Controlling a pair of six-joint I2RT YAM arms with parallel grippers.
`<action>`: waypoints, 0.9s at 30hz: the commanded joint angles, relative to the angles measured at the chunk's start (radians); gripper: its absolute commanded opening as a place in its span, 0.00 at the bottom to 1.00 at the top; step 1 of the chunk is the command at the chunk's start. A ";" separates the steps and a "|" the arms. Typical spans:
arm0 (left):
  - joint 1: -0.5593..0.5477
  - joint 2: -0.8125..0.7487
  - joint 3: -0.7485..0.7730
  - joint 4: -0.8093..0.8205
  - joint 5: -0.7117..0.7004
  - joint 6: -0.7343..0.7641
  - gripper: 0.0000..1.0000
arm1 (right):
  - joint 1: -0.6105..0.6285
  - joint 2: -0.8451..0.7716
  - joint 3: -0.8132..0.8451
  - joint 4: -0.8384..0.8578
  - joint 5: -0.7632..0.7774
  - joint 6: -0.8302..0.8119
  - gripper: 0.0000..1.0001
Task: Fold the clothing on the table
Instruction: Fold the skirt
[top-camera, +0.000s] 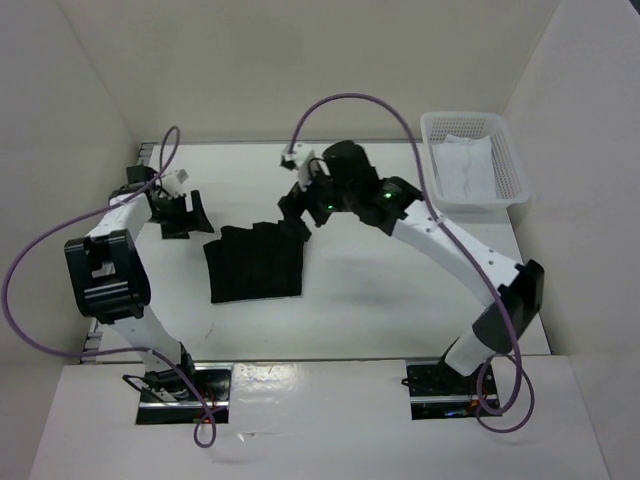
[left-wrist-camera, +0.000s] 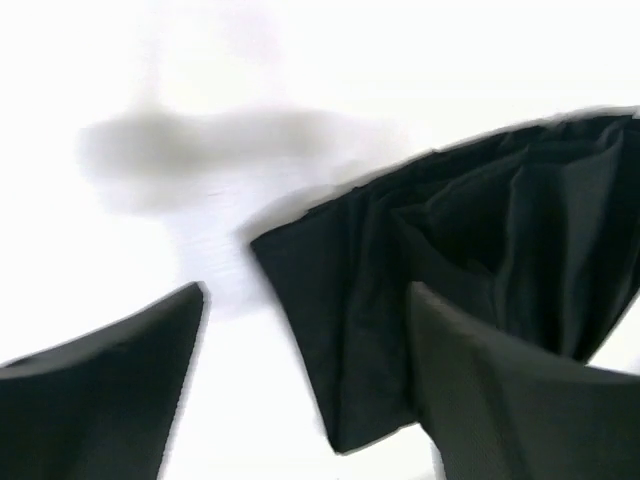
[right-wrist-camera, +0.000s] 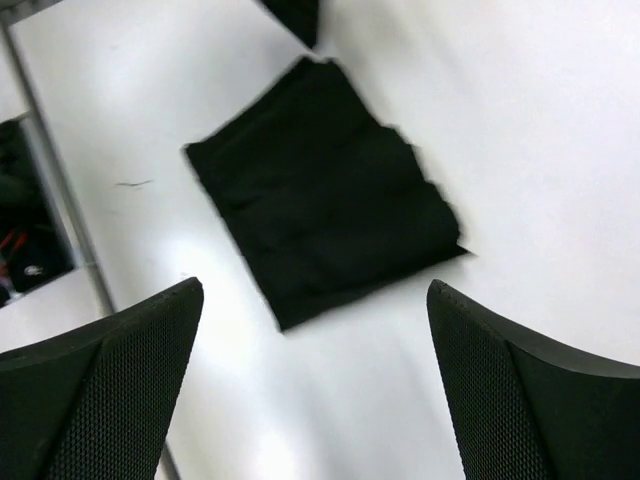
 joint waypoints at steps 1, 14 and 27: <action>0.041 -0.129 0.014 -0.048 0.035 0.001 0.93 | -0.081 -0.094 -0.088 0.056 0.000 -0.035 0.96; -0.129 -0.295 0.122 -0.261 0.398 0.206 1.00 | -0.158 -0.291 -0.327 0.115 0.103 -0.036 0.99; -0.283 0.059 0.099 -0.341 0.365 0.316 0.99 | -0.200 -0.311 -0.347 0.113 0.112 -0.027 0.99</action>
